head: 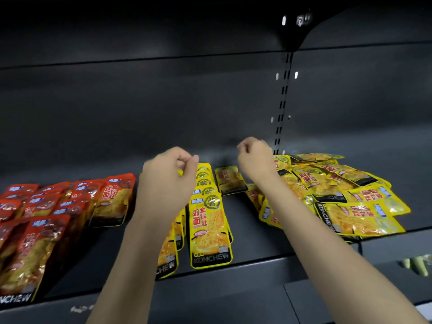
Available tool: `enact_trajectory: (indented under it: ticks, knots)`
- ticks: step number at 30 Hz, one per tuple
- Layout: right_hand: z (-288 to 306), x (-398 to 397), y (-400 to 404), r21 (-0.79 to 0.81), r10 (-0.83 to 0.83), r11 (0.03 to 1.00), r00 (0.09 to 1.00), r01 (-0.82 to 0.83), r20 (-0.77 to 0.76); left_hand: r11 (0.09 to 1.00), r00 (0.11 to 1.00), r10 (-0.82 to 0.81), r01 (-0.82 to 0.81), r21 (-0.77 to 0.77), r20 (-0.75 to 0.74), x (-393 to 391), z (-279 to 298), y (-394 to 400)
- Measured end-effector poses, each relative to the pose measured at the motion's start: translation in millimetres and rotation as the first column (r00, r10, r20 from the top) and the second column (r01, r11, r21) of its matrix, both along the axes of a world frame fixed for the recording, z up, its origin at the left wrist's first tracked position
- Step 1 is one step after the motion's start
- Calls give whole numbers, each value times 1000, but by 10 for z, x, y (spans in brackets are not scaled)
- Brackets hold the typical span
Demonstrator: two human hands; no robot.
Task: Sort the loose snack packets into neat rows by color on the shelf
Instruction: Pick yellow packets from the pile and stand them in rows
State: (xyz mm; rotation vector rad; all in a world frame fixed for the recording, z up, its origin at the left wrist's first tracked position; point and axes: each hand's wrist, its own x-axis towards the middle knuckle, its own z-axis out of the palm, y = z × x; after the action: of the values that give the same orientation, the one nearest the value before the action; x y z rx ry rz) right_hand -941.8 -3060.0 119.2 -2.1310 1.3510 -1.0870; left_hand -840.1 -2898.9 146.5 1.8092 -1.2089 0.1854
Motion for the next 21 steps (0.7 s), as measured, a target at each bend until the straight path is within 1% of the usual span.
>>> enact_trajectory:
  ticks: [2,5,8,10,11,12,14,15,16,17,21]
  knots:
    - [127,-169,8,22,92,995,996,-92,-3,996,1000,-18,19,83,-11,-125,55,-200]
    - [212,-451,9,44,151,988,988,-150,-24,962,996,-84,92,257,-43,-345,75,-527]
    - [220,-782,49,31,184,983,983,-183,-6,894,993,-120,104,435,9,-514,9,-855]
    - [181,-1003,92,24,211,977,977,-211,5,852,987,-154,111,512,41,-557,-45,-1065]
    - [145,-1108,114,18,222,975,975,-222,3,818,982,-186,133,559,38,-560,-66,-1160]
    - [103,-1203,131,10,231,973,973,-231,1,761,973,-229,164,627,25,-558,-79,-1244]
    - [15,-1380,168,8,256,967,967,-256,13,585,949,-315,200,786,-7,-535,-104,-1380]
    - [-23,-1459,181,13,267,963,963,-268,25,496,941,-338,188,847,-11,-530,-112,-1432]
    - [-54,-1521,188,25,275,961,961,-276,33,427,937,-348,167,888,-9,-523,-111,-1467]
    - [-74,-1586,182,39,278,959,959,-280,43,387,936,-351,157,909,-12,-529,-107,-1498]
    - [-91,-1782,86,71,285,954,955,-290,79,302,935,-341,207,930,-98,-594,-55,-1540]
